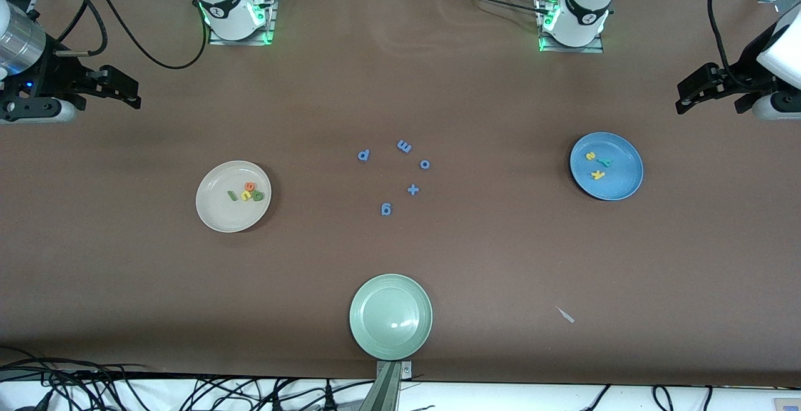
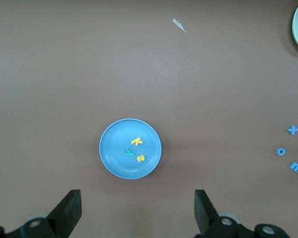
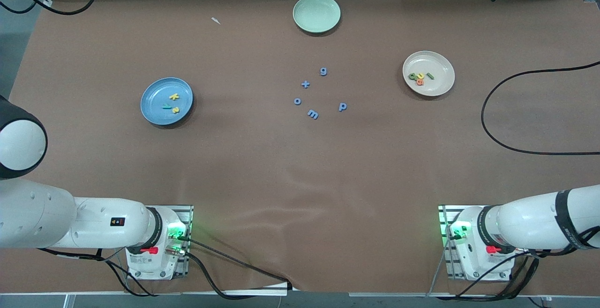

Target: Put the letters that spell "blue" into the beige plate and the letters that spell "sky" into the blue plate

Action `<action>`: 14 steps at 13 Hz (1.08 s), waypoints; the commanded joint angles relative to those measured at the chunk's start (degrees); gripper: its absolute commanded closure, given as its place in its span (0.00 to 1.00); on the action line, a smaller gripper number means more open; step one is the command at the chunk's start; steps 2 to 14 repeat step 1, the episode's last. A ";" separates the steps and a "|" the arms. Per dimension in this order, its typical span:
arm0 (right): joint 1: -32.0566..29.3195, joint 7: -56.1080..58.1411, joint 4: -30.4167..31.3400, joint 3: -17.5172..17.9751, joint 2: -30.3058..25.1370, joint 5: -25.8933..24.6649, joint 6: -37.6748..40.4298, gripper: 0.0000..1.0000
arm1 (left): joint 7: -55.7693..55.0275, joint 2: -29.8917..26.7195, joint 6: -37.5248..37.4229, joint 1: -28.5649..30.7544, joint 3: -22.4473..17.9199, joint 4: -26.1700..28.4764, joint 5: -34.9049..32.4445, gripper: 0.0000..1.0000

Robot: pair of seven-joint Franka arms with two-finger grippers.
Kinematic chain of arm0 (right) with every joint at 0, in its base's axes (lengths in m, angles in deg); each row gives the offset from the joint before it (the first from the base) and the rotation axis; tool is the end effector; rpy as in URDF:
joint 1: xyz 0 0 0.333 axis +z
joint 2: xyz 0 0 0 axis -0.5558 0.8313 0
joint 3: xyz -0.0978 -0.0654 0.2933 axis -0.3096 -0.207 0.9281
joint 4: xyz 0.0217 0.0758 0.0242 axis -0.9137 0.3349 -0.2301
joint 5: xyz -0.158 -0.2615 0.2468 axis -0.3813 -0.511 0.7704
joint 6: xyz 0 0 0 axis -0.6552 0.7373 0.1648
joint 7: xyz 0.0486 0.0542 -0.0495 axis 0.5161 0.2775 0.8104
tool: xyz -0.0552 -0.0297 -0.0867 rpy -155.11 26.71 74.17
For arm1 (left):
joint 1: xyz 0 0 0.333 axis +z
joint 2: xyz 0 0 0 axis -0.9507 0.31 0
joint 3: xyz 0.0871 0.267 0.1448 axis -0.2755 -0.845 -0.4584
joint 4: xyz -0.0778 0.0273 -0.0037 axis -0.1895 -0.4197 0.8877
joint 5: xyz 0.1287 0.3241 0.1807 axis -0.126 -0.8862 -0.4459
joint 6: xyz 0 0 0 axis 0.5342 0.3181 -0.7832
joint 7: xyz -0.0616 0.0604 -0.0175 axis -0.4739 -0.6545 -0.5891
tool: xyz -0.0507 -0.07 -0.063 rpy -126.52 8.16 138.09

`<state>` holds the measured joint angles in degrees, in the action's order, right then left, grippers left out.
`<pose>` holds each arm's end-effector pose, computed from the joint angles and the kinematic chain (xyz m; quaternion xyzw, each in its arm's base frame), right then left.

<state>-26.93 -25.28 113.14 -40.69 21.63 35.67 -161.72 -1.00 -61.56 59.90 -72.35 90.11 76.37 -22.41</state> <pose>0.5468 0.0402 0.5999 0.9990 0.0227 -0.0384 0.0059 0.5523 -0.0307 0.6448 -0.9998 -0.0157 0.0084 0.0075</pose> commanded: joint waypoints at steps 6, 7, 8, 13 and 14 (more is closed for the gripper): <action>-0.60 1.17 -0.80 0.07 0.06 1.08 1.13 0.00 | 0.91 0.51 -0.60 -0.12 -0.26 -1.79 0.05 0.00; -0.60 1.17 -0.80 0.07 0.06 1.08 1.13 0.00 | 0.91 0.51 -0.60 -0.12 -0.26 -1.79 0.05 0.00; -0.60 1.17 -0.80 0.07 0.06 1.08 1.13 0.00 | 0.91 0.51 -0.60 -0.12 -0.26 -1.79 0.05 0.00; -0.60 1.17 -0.80 0.07 0.06 1.08 1.13 0.00 | 0.91 0.51 -0.60 -0.12 -0.26 -1.79 0.05 0.00; -0.60 1.17 -0.80 0.07 0.06 1.08 1.13 0.00 | 0.91 0.51 -0.60 -0.12 -0.26 -1.79 0.05 0.00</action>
